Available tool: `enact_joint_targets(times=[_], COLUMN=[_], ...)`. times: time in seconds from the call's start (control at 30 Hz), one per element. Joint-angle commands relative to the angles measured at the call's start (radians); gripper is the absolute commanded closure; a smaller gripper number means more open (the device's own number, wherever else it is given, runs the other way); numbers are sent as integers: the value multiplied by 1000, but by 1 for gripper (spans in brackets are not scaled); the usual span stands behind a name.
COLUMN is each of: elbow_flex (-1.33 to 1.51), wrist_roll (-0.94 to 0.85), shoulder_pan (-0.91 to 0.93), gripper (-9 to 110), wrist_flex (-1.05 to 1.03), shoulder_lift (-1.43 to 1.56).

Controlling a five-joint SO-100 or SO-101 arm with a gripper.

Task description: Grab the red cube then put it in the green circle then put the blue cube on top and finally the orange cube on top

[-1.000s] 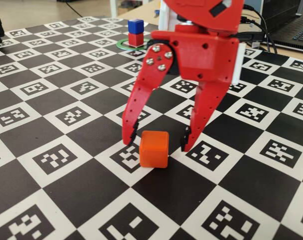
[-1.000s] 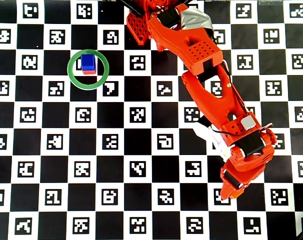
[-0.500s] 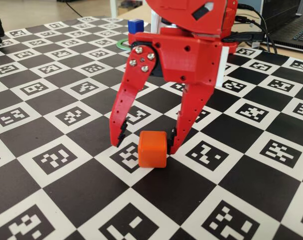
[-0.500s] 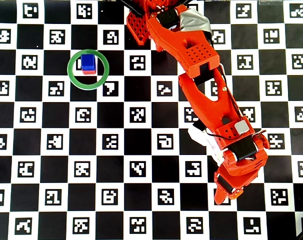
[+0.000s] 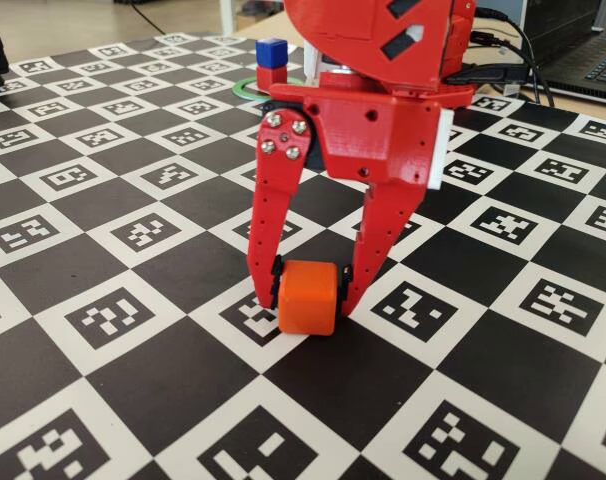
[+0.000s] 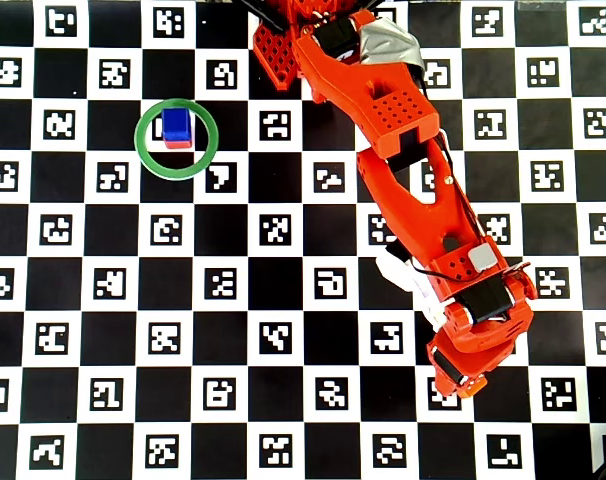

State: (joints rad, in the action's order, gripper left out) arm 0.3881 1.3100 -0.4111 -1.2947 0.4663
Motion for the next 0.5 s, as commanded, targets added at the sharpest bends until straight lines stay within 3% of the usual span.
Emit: enact_joint_targets(times=[0.0, 0.47], elbow_flex=[-94, -112], wrist_roll=[3, -3], shoulder_pan=[9, 11], gripper=[91, 95], wrist_flex=[-8, -48], shoulder_lift=[49, 72])
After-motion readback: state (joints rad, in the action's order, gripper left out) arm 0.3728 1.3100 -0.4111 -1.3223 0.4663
